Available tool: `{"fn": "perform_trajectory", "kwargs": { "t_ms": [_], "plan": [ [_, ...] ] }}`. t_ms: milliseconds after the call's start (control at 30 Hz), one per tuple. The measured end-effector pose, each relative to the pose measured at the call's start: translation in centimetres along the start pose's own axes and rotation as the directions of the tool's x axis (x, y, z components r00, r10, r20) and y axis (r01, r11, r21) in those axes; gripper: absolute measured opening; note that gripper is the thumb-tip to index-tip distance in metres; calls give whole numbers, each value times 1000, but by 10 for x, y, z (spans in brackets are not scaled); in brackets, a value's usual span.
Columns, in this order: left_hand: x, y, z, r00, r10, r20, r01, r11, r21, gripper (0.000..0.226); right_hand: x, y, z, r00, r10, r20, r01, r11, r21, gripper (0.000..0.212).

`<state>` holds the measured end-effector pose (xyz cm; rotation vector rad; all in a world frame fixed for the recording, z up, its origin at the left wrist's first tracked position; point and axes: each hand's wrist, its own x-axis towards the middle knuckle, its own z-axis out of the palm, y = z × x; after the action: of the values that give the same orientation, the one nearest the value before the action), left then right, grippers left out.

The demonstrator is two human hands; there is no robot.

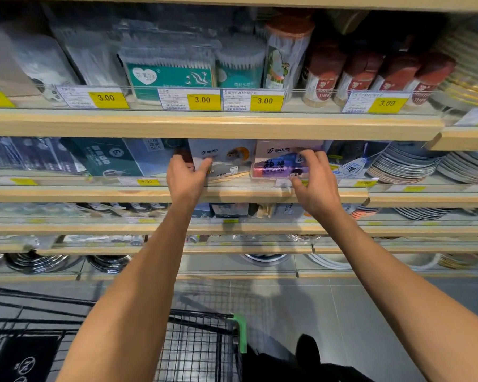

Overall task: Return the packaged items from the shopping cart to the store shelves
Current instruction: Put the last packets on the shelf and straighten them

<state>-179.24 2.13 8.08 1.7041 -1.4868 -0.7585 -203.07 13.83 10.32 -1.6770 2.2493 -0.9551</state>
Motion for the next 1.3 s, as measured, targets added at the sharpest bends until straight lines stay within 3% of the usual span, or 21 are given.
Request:
{"fn": "perform_trajectory", "kwargs": {
  "t_ms": [100,200,367,500,667,767,900,1100,1300],
  "plan": [
    [-5,-9,-4,998,64,25,-59,982,-182,46,-3,4,1,999,-32,4,32,999,25,49],
    [-5,-10,-13,991,122,53,-105,962,-253,40,-8,8,6,997,-80,-13,81,996,37,49],
    [5,-11,-18,968,206,142,-181,969,-168,41,-13,7,15,987,-158,-22,159,985,62,45],
    [22,-18,-32,976,154,156,-136,984,-117,35,-9,2,15,996,-46,70,41,997,68,56],
    [25,-19,-30,970,126,208,-126,992,-16,28,3,-2,12,991,58,120,-61,998,24,46],
    [18,-10,-16,985,124,124,-133,989,70,30,10,-4,10,992,70,109,-67,997,-28,37],
    [3,-6,3,989,91,-119,-95,995,-25,27,10,-5,12,995,59,86,-56,997,-44,37],
    [4,-14,12,986,123,-114,-122,992,16,28,3,-4,20,1000,9,15,-9,1000,24,47],
    [-11,-25,0,983,103,-154,-125,982,-139,22,-16,-6,34,977,-188,-105,197,977,84,42]
  ]
}}
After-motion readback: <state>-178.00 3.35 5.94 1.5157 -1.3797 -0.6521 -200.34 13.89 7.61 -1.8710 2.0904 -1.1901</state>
